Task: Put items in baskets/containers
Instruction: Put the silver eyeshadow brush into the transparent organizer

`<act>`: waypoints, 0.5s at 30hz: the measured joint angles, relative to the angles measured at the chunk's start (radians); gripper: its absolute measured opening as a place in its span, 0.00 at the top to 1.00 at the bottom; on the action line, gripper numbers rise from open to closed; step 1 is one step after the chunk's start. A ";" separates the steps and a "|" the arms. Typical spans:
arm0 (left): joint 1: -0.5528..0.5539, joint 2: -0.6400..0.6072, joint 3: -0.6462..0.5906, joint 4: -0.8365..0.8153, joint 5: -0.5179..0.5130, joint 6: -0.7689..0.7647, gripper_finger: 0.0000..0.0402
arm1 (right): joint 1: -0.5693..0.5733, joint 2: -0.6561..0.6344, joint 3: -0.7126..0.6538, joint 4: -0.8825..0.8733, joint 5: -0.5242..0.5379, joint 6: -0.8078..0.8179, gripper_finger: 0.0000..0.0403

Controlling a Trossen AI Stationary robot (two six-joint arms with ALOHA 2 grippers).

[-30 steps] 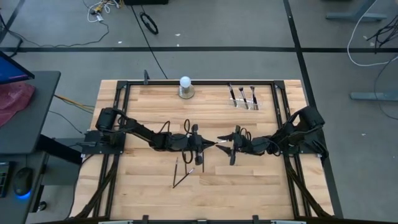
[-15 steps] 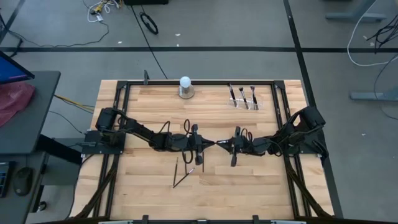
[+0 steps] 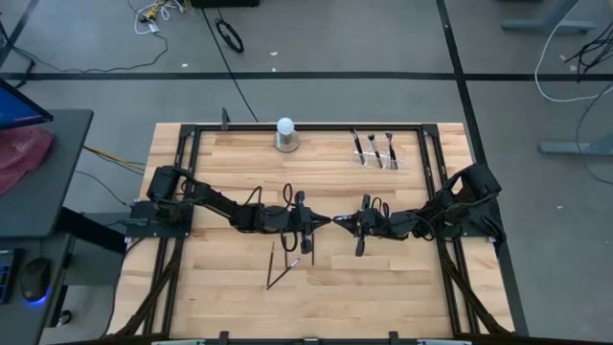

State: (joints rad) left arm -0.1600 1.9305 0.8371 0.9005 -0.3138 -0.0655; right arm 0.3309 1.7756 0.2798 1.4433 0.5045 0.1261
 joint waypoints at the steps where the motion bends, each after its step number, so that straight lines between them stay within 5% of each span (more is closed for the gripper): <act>1: 0.000 0.000 0.000 0.000 0.000 0.000 0.93 | 0.000 0.000 0.000 0.000 0.000 0.000 0.98; 9: 0.000 0.000 0.000 -0.002 -0.004 -0.004 0.85 | 0.000 0.000 -0.001 0.000 0.003 -0.003 0.99; 15: 0.001 0.000 0.000 -0.010 -0.003 -0.001 0.69 | 0.000 0.000 -0.001 0.000 0.009 -0.002 1.00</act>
State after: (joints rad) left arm -0.1591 1.9301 0.8375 0.8909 -0.3164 -0.0668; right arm 0.3309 1.7756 0.2790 1.4433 0.5131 0.1238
